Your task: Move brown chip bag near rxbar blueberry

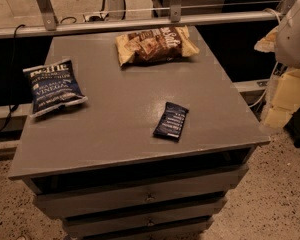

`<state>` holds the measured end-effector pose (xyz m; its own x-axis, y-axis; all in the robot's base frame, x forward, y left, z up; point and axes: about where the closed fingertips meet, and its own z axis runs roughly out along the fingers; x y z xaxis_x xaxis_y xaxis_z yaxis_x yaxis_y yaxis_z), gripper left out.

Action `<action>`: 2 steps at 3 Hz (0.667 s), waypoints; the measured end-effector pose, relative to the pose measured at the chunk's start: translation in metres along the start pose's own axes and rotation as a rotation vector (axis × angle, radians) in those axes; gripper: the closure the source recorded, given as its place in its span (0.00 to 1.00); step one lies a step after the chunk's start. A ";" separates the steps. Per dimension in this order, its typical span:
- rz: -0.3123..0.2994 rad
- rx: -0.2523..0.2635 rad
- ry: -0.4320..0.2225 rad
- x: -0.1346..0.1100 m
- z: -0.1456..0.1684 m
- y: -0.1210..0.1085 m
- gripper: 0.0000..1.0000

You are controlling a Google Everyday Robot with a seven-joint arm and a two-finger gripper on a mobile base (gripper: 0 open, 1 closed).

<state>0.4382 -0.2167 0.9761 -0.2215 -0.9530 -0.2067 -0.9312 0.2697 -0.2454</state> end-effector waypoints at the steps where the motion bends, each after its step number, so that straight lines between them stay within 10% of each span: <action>1: 0.003 0.019 -0.016 -0.002 0.001 -0.005 0.00; 2: 0.016 0.063 -0.095 -0.011 0.018 -0.041 0.00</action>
Offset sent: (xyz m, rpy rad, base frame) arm 0.1187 0.0037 -0.0166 0.1895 -0.1915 -0.0152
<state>0.4841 -0.2143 0.9717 -0.2050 -0.9320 -0.2988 -0.9069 0.2957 -0.3002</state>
